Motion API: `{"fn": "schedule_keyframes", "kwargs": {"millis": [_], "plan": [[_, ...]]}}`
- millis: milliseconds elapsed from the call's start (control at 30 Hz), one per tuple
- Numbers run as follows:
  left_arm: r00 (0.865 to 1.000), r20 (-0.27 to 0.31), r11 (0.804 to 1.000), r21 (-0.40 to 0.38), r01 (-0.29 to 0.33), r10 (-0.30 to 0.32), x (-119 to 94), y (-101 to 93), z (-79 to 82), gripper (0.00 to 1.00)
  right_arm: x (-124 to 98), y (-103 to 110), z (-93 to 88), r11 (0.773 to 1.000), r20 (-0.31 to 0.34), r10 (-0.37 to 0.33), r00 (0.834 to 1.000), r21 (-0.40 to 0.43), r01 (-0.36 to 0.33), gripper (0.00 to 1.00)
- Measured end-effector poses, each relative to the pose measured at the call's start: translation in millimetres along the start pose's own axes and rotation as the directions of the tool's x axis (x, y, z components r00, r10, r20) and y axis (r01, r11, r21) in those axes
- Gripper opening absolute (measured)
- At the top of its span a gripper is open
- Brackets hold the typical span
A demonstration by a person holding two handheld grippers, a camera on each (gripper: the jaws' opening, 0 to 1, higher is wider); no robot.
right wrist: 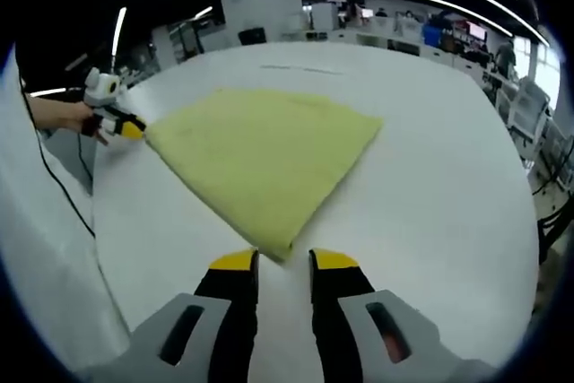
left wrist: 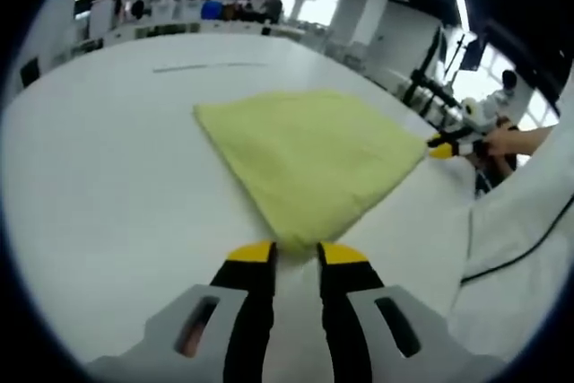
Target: Fold the garment on the visible template until the final outline fits inside the template.
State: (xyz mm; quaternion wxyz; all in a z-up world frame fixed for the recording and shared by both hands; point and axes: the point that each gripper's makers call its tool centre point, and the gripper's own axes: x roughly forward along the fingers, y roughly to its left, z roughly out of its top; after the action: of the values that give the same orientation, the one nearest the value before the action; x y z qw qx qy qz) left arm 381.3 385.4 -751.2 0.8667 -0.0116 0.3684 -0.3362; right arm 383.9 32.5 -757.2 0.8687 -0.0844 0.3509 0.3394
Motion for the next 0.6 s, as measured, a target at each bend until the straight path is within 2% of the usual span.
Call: {"fn": "schedule_keyframes", "kwargs": {"millis": [333,433,600], "plan": [[1.000,-0.016,1.000,0.017,-0.008,0.008,2,0.0,-0.4,0.07,1,-2,0.0,1.000,-0.007,-0.013,1.000,-0.007,0.013,0.13],[1.000,-0.019,1.000,0.018,-0.011,0.011,1,3.7,-1.3,0.03,1,0,0.3,1.000,-0.011,-0.003,1.000,-0.012,0.002,0.11],[1.000,-0.023,1.000,0.019,-0.016,0.017,1,10.7,-2.9,0.02,3,2,0.6,1.000,-0.014,0.011,1.000,-0.014,-0.011,0.07]]}}
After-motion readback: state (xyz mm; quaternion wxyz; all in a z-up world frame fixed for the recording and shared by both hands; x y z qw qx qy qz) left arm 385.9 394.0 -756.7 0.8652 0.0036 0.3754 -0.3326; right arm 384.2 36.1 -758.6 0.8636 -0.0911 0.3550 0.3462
